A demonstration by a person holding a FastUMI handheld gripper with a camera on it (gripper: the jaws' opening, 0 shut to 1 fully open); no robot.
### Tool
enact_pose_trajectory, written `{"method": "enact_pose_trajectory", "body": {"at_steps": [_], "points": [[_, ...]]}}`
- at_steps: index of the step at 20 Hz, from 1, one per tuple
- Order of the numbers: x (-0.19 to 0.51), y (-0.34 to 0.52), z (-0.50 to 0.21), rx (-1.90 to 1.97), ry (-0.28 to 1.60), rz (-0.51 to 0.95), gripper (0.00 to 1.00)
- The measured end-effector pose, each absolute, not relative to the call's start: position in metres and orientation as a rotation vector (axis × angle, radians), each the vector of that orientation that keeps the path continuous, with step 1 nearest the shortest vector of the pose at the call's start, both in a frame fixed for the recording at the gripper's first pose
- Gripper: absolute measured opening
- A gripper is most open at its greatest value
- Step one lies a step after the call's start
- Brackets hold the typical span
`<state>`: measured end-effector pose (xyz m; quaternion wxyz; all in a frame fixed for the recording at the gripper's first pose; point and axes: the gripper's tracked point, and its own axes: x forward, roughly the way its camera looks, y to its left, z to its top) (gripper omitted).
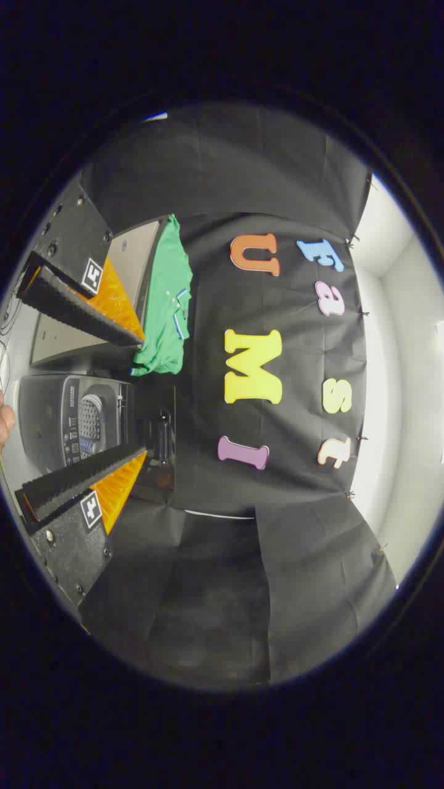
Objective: Put the clothes into the washing machine and then close the washing machine lid.
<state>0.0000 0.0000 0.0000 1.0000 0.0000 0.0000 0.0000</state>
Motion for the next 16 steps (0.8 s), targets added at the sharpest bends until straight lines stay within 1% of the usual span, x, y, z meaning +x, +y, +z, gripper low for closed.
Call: {"method": "enact_pose_trajectory", "body": {"at_steps": [9,16], "points": [[0.007,-0.005,0.008,0.020,-0.013,-0.001,1.00],[0.027,0.025,0.020,0.016,-0.005,0.025,1.00]]}}
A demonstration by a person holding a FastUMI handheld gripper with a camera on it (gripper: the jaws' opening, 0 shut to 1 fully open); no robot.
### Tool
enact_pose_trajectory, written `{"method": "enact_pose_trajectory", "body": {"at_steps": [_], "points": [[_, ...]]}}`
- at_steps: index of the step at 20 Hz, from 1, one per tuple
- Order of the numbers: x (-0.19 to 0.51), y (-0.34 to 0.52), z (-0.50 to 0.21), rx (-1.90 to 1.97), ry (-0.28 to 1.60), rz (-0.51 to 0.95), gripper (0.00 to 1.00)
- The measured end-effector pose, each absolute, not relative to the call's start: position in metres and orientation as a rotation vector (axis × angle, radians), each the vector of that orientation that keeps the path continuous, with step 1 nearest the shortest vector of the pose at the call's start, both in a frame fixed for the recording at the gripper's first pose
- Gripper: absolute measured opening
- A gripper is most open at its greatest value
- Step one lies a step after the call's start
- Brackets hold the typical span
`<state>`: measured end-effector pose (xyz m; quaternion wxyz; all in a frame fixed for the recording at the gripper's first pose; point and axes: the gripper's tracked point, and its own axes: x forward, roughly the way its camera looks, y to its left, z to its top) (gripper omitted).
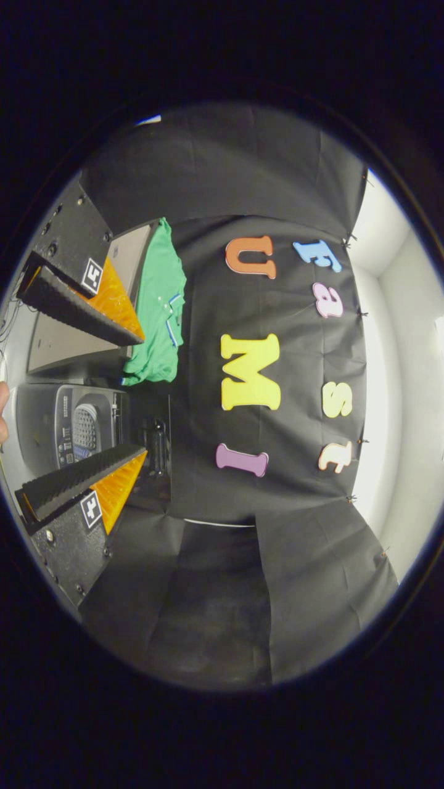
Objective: Put the clothes into the washing machine and then close the washing machine lid.
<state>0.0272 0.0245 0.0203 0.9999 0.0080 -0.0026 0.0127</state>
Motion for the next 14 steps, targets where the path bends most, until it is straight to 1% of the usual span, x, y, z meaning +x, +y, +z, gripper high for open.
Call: {"method": "enact_pose_trajectory", "body": {"at_steps": [8,14], "points": [[0.065,0.094,0.047,0.030,0.009,0.067,1.00],[0.102,0.160,0.069,0.069,0.065,0.127,1.00]]}}
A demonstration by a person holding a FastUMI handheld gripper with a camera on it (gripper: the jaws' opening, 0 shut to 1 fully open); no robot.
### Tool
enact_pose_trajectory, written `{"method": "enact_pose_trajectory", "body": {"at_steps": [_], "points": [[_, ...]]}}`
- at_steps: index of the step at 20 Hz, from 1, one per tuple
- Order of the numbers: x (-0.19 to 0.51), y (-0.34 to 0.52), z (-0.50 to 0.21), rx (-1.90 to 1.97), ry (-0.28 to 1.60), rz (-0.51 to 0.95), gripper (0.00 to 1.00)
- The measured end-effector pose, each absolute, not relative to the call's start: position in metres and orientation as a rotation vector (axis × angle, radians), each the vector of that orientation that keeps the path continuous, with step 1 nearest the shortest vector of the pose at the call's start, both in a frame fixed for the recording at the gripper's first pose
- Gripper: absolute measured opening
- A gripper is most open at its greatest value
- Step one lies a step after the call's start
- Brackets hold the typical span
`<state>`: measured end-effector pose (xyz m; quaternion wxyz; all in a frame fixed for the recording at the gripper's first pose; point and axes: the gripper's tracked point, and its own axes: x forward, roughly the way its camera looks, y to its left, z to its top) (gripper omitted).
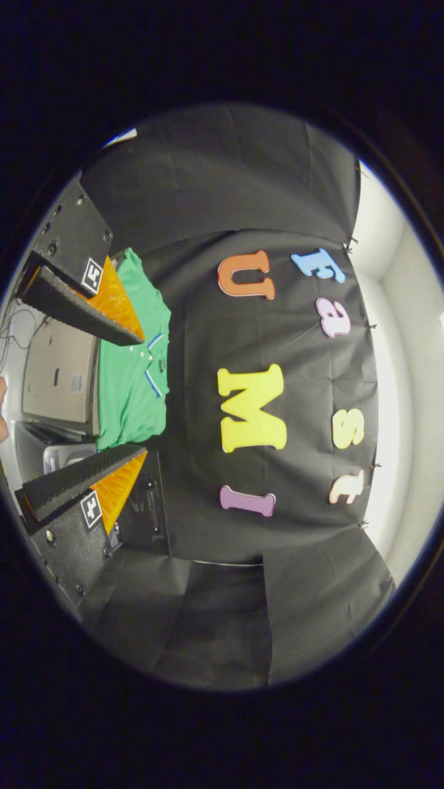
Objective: Put the clothes into the washing machine and then close the washing machine lid.
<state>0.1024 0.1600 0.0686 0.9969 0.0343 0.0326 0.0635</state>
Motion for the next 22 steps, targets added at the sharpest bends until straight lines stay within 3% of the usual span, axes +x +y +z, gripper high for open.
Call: {"method": "enact_pose_trajectory", "body": {"at_steps": [9,22], "points": [[0.169,0.248,0.073,0.074,0.267,0.284,1.00],[0.298,0.285,0.024,-0.023,0.821,0.288,1.00]]}}
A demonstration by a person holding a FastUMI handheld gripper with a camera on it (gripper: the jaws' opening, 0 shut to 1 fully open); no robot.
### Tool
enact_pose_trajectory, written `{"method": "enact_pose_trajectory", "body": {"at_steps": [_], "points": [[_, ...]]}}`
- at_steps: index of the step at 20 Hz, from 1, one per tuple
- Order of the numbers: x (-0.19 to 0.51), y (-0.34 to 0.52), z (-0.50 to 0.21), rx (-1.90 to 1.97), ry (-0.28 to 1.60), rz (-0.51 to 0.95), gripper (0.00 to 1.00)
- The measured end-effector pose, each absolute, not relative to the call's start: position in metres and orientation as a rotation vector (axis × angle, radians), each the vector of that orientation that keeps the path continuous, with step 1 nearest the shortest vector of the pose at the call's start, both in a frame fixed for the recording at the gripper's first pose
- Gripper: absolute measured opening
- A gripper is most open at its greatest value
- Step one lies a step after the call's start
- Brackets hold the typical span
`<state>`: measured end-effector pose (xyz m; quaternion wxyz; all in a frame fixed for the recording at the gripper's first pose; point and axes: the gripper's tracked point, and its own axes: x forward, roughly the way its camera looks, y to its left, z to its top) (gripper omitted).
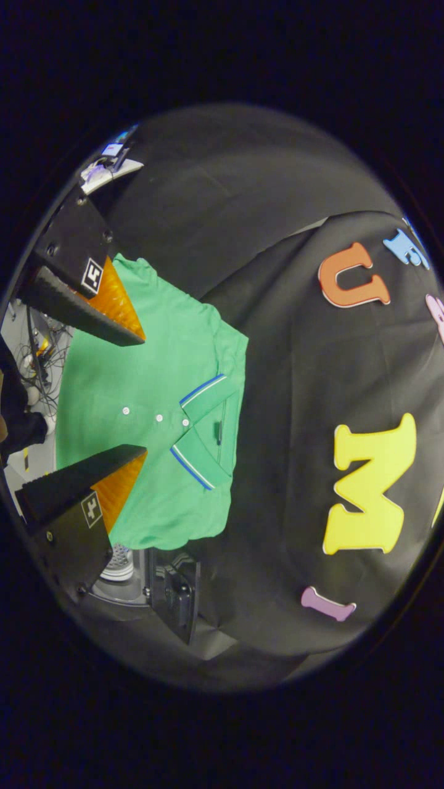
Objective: Put the clothes into the washing machine and then close the washing machine lid.
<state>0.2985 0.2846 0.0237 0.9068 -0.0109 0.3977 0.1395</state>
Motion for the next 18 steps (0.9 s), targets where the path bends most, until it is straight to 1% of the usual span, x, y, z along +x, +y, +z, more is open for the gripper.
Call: {"method": "enact_pose_trajectory", "body": {"at_steps": [6,13,14,18], "points": [[0.333,0.287,-0.013,-0.041,1.033,0.243,1.00],[0.339,0.293,-0.052,-0.060,1.222,0.210,0.98],[0.346,0.295,-0.048,-0.070,1.189,0.203,0.98],[0.345,0.297,-0.051,-0.153,1.216,0.163,0.98]]}}
